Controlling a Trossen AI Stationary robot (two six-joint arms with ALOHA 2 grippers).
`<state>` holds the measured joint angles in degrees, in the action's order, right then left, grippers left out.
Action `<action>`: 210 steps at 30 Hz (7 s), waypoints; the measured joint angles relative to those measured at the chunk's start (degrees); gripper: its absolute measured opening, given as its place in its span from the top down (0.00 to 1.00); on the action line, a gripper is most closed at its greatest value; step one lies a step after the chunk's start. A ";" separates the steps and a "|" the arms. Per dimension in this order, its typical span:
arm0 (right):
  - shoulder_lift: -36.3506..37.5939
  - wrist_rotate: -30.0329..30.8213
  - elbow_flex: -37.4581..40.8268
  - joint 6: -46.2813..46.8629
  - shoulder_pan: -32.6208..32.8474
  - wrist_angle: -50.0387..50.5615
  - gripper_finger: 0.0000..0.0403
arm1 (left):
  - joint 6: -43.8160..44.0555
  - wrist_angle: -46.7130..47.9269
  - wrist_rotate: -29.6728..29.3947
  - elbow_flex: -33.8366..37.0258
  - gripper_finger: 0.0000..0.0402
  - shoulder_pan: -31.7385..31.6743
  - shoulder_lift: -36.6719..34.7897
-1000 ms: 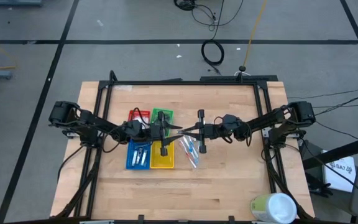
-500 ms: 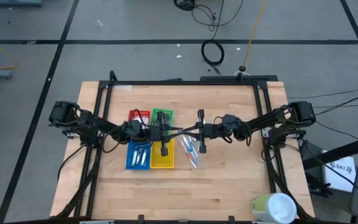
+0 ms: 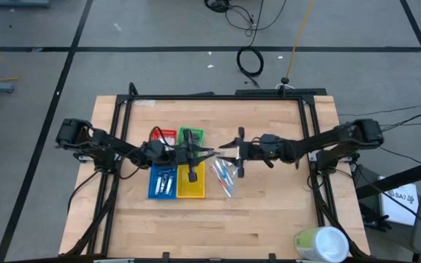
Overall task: Pick & Place Travel size toiletries
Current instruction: Put the silver nail cutter into the blue bin
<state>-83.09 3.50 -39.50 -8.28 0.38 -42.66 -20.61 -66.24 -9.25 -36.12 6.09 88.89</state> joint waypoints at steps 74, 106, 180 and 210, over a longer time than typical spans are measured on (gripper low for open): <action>36.45 8.53 26.12 5.64 -3.43 4.20 0.53 | 67.89 71.20 -5.81 17.96 0.27 19.58 -50.57; 6.28 4.01 14.80 13.66 -6.27 40.30 0.53 | 35.72 66.16 -23.37 13.09 0.27 11.38 -55.04; -6.00 -32.20 5.87 10.25 -2.79 -24.70 0.89 | 5.69 3.14 11.55 1.21 0.27 -1.20 -0.21; -8.86 -19.17 4.11 -3.48 -0.56 -28.59 0.89 | 3.96 11.96 7.64 -9.11 0.27 0.37 4.32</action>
<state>-91.94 -15.67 -35.40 -11.76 -0.18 -71.26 -16.64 -54.28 -1.61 -45.23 6.46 93.21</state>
